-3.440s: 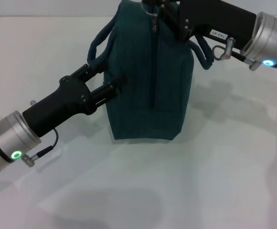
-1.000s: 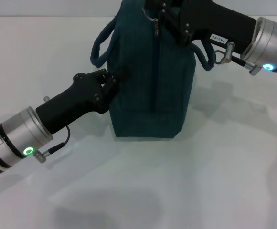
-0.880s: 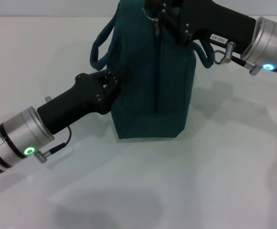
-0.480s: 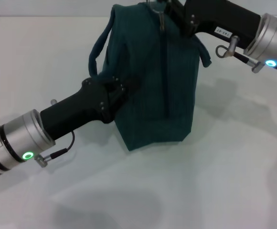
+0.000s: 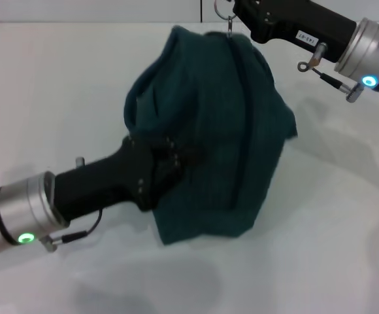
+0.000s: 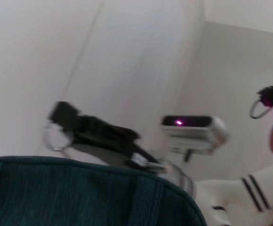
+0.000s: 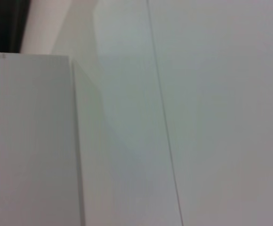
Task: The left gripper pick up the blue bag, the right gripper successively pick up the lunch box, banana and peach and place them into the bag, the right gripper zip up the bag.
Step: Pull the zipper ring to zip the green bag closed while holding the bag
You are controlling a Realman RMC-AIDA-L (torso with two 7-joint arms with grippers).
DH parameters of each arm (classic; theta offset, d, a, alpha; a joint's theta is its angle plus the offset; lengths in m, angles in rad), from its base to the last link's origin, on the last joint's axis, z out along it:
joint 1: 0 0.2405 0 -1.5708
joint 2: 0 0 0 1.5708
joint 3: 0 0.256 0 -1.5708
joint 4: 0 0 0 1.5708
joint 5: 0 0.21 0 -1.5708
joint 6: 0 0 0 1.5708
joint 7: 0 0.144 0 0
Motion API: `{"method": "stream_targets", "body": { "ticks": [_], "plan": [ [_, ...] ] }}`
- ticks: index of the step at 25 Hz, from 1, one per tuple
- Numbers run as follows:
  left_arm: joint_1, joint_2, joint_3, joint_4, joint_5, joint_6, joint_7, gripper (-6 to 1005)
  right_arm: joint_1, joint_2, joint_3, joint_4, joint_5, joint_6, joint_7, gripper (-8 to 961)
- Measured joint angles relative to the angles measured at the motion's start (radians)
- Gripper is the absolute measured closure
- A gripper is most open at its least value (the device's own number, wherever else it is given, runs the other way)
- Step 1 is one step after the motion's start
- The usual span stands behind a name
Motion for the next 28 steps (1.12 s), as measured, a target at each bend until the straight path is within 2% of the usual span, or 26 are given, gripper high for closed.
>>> {"method": "stream_targets", "body": {
  "ticks": [4,11,15,20,25,28],
  "plan": [
    [0.022,0.001,0.001,0.025,0.059,0.048,-0.004,951,0.000,0.000,-0.001,-0.003,0.000,0.041,0.019,935],
    [0.059,0.013,-0.003,0.031,0.063,0.072,-0.010,951,-0.006,0.000,0.002,-0.006,0.000,0.083,0.023,935],
    [0.100,0.015,-0.097,0.032,0.049,0.048,-0.007,951,-0.023,0.000,0.004,-0.009,0.016,0.055,0.019,935],
    [0.141,0.006,-0.219,0.044,0.043,-0.055,-0.005,951,-0.069,0.000,0.006,-0.010,0.042,-0.036,0.024,935],
    [0.153,0.003,-0.225,0.074,0.051,-0.099,-0.005,951,-0.109,0.000,0.004,-0.010,0.065,-0.083,0.060,942],
    [0.154,0.002,-0.225,0.080,0.051,-0.100,-0.004,889,-0.124,0.000,0.004,-0.010,0.067,-0.088,0.072,944]
  ]
}}
